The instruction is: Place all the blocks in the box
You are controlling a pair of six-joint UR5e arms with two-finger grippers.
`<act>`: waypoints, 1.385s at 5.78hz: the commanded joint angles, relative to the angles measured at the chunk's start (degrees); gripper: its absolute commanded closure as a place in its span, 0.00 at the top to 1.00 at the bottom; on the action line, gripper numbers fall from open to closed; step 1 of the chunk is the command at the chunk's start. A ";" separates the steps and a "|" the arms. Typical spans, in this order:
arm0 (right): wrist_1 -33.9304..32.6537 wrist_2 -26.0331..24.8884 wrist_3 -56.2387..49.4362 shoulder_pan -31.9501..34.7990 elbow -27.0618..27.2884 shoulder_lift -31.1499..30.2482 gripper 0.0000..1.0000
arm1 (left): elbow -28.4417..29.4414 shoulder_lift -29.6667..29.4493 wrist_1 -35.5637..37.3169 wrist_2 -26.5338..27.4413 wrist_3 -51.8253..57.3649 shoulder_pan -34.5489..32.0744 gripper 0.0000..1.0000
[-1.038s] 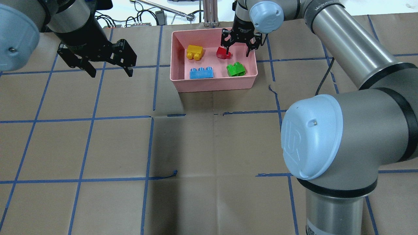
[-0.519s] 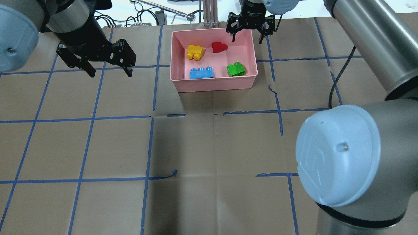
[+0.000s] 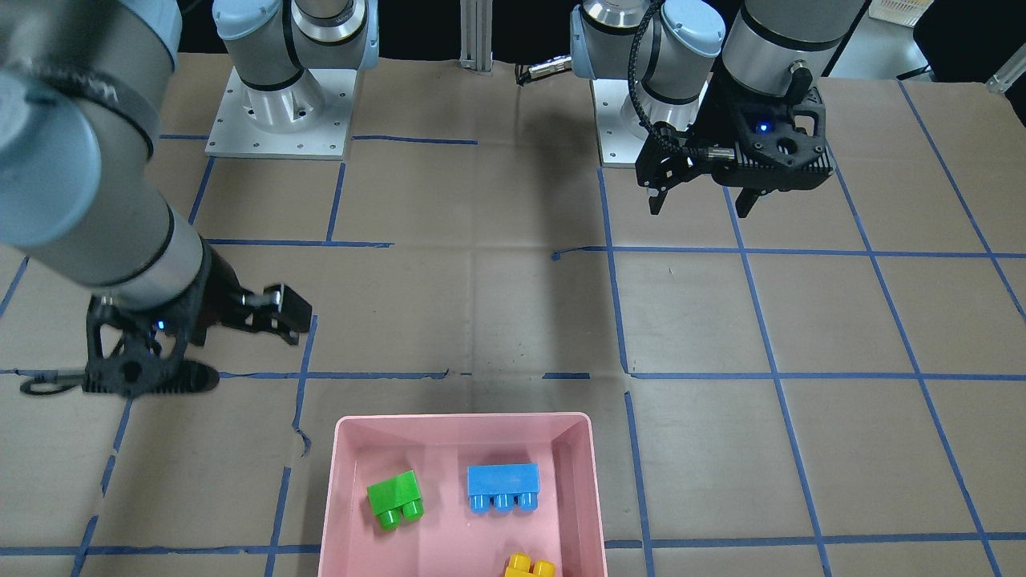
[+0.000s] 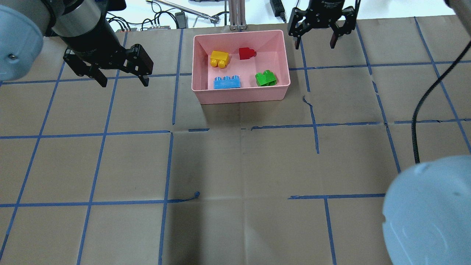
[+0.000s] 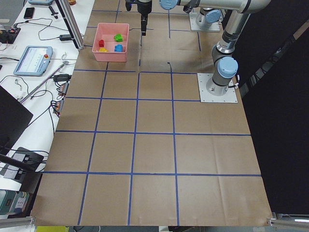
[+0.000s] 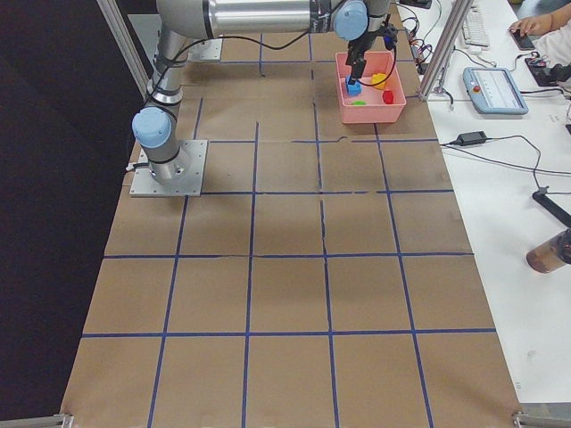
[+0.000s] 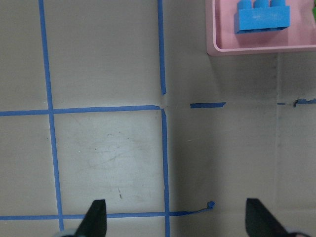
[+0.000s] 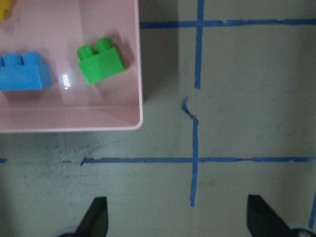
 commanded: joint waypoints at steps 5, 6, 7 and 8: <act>-0.34 -1.64 0.80 -0.74 12.71 -14.71 1.00 | -0.17 0.45 -0.09 -0.08 0.00 0.09 0.99; -0.34 -1.63 0.80 -0.74 12.71 -14.71 1.00 | -0.17 0.80 -0.09 0.01 -0.09 0.17 0.99; -0.34 -1.72 0.80 -0.74 12.71 -14.71 1.00 | -0.17 0.89 -0.09 -0.08 -0.09 0.09 0.99; -0.34 -1.72 0.80 -0.83 12.71 -14.71 1.00 | -0.17 1.15 -0.35 0.09 -0.09 0.09 0.99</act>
